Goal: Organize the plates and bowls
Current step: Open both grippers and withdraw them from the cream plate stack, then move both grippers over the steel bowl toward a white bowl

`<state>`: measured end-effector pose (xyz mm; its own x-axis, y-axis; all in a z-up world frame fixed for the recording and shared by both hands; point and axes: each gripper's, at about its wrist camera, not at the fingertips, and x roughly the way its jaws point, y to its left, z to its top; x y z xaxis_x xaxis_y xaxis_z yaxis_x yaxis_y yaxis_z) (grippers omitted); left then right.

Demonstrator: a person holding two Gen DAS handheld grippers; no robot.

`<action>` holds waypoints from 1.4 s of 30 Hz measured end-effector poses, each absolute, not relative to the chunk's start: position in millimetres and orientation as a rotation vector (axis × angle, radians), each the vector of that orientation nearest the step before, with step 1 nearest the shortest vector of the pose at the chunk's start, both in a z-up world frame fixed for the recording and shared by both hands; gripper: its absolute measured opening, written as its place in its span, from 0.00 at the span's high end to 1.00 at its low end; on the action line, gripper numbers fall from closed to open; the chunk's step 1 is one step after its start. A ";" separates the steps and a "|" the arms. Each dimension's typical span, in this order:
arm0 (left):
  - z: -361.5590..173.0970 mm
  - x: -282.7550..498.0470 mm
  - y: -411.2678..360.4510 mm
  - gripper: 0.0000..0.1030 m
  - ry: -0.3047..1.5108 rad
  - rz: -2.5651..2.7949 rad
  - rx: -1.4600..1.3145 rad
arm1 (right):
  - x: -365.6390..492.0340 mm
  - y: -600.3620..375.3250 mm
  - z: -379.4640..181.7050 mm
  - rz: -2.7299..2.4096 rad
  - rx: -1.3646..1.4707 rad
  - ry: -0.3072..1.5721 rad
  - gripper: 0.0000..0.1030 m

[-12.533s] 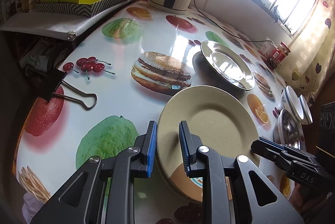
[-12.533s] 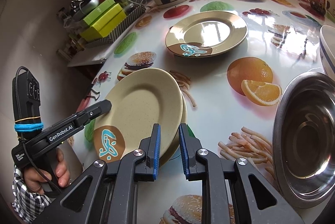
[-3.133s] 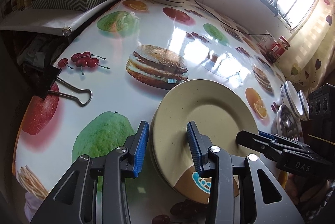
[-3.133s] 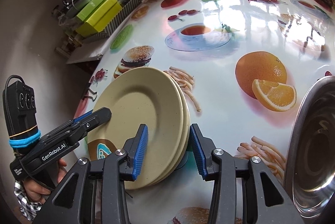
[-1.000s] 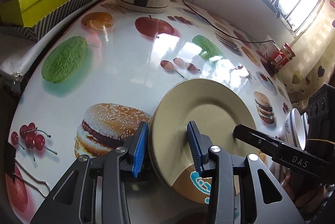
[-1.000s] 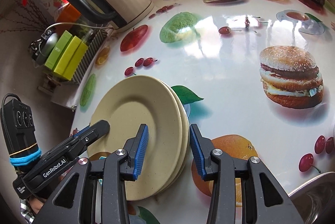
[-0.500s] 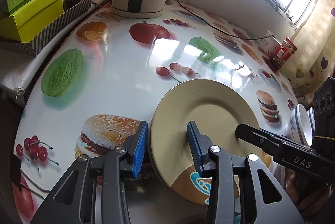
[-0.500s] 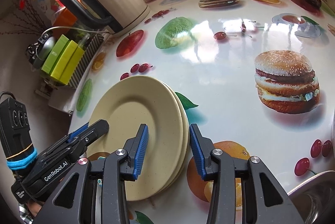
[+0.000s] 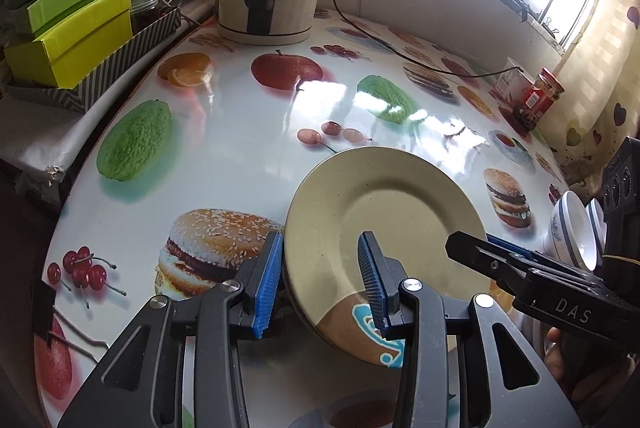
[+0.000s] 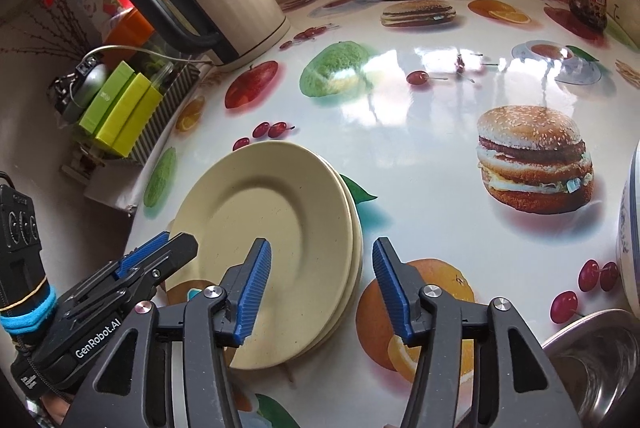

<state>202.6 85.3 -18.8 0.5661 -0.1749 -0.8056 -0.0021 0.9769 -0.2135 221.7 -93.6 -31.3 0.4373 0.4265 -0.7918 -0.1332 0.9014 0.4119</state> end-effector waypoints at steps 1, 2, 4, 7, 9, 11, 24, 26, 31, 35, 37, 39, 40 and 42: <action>-16.4 200.5 84.9 0.61 0.958 -0.098 -0.193 | 220.0 -93.9 -29.9 0.355 0.310 1.063 0.45; -14.2 198.2 85.4 0.61 0.954 -0.089 -0.191 | 218.3 -93.8 -28.0 0.351 0.306 1.058 0.44; -9.8 193.5 86.3 0.61 0.945 -0.082 -0.192 | 214.7 -93.5 -24.4 0.336 0.291 1.046 0.42; -2.3 183.8 84.8 0.61 0.916 -0.041 -0.156 | 207.9 -92.5 -18.5 0.318 0.253 1.022 0.41; 1.6 177.4 84.7 0.61 0.907 -0.037 -0.154 | 201.3 -90.6 -13.5 0.312 0.222 1.004 0.41; 5.5 170.9 84.4 0.61 0.897 -0.030 -0.150 | 193.9 -88.8 -8.4 0.311 0.196 0.981 0.40; 34.2 121.4 63.2 0.61 0.801 0.000 -0.062 | 144.6 -91.1 23.8 0.278 0.110 0.867 0.35; 38.1 115.1 58.1 0.61 0.784 0.003 -0.043 | 136.6 -94.1 27.1 0.269 0.105 0.855 0.35; 44.0 102.8 48.3 0.61 0.767 -0.008 -0.049 | 112.7 -102.9 38.7 0.228 0.071 0.801 0.35; 48.6 95.4 38.6 0.61 0.756 -0.031 -0.042 | 98.6 -109.8 45.2 0.214 0.063 0.776 0.35; 50.0 93.2 33.2 0.61 0.751 -0.041 -0.037 | 92.6 -113.5 48.3 0.199 0.056 0.765 0.35; 51.2 92.3 26.1 0.61 0.749 -0.056 -0.026 | 87.6 -120.1 51.1 0.193 0.070 0.759 0.35; 51.8 91.7 21.9 0.61 0.747 -0.064 -0.024 | 85.7 -124.5 52.4 0.186 0.077 0.757 0.35; 53.7 91.8 13.5 0.61 0.740 -0.084 -0.013 | 81.9 -133.1 54.7 0.159 0.082 0.749 0.35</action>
